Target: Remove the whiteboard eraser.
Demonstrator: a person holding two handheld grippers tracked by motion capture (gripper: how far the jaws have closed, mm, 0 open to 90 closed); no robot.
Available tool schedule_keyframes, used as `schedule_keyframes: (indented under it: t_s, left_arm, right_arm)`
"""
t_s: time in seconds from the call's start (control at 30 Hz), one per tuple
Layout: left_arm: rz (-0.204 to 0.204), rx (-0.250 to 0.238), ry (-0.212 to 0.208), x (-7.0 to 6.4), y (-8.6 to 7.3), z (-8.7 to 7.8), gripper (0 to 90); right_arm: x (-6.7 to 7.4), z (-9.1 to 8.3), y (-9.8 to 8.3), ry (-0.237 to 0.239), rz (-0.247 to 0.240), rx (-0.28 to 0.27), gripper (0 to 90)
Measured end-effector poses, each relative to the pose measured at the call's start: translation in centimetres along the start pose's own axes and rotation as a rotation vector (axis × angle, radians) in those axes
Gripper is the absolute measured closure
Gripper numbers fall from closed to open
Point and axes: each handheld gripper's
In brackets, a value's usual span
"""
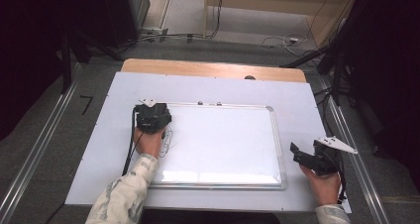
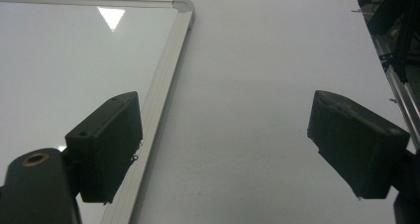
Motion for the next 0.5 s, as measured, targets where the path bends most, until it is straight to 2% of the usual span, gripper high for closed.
schedule_keyframes:
  t_s: [0.33,0.5]
  left_arm:
    - [0.015,-0.001,0.004,-0.1,0.02,-0.06,39.8]
    - [0.003,0.006,-0.001,-0.05,0.01,0.02,38.7]
  right_arm:
    - [-0.04,-0.01,-0.01,-0.001,0.001,-0.002,12.6]
    - [0.04,0.02,0.0,-0.002,-0.001,0.001,12.6]
Point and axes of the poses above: each handheld gripper's, and its own axes: z roughly forward along the jaws, y roughly out of its top, x roughly to its left, and after that the axes turned 1 degree about -x, right-handed
